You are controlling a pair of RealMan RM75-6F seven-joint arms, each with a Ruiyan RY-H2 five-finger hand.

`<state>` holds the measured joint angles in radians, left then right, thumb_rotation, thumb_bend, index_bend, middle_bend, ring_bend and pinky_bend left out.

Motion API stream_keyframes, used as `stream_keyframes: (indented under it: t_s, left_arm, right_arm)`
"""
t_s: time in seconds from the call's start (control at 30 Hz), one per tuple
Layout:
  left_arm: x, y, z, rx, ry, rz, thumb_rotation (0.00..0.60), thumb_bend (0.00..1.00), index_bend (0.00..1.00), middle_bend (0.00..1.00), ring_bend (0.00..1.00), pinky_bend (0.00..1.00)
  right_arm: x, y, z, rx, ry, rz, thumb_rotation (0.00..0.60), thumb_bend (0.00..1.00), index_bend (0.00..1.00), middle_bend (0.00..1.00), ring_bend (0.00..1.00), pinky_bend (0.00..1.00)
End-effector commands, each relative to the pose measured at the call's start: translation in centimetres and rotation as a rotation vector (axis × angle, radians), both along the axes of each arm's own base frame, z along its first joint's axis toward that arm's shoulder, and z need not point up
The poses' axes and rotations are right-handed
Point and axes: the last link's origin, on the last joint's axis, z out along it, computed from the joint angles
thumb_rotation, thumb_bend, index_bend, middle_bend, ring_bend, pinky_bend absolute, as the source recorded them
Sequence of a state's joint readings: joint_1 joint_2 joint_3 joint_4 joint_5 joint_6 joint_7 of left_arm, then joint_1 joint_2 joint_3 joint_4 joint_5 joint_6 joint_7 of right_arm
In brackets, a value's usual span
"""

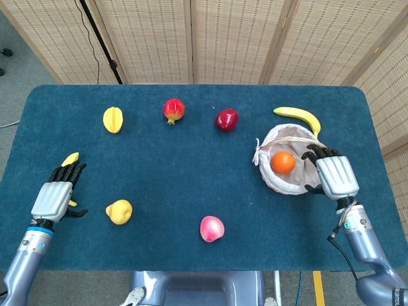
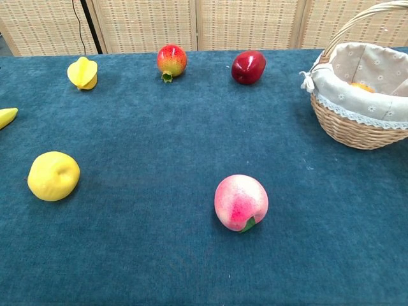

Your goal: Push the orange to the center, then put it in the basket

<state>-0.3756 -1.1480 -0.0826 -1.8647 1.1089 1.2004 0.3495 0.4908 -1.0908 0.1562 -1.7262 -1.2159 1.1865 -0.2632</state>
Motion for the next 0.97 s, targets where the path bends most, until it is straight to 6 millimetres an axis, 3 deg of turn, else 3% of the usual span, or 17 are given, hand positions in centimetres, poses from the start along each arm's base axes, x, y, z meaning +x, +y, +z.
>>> stream_keyframes:
  t_s: [0.03, 0.23, 0.53, 0.97]
  left_arm:
    - [0.0, 0.1, -0.1, -0.002, -0.002, 0.0, 0.6, 0.0, 0.0, 0.0, 0.0, 0.04]
    - [0.0, 0.1, -0.3, -0.006, 0.0, -0.003, 0.6, 0.0, 0.0, 0.0, 0.0, 0.04]
    - [0.0, -0.2, -0.6, -0.013, 0.01, -0.012, 0.6, 0.0, 0.0, 0.0, 0.0, 0.04]
    - [0.4, -0.8, -1.2, -0.024, 0.021, -0.04, 0.6, 0.0, 0.0, 0.0, 0.0, 0.04]
  right_arm:
    - [-0.7, 1.8, 0.5, 0.056, 0.035, -0.068, 0.6, 0.0, 0.32, 0.19, 0.27, 0.3]
    - [-1.3, 3.2, 1.3, 0.052, 0.071, -0.103, 0.6, 0.0, 0.32, 0.19, 0.27, 0.3]
    - [-4.9, 5.6, 2.4, -0.124, 0.171, -0.149, 0.6, 0.0, 0.33, 0.19, 0.27, 0.3]
    - [-7.8, 6.9, 3.5, -0.195, 0.13, -0.222, 0.6, 0.0, 0.33, 0.19, 0.27, 0.3]
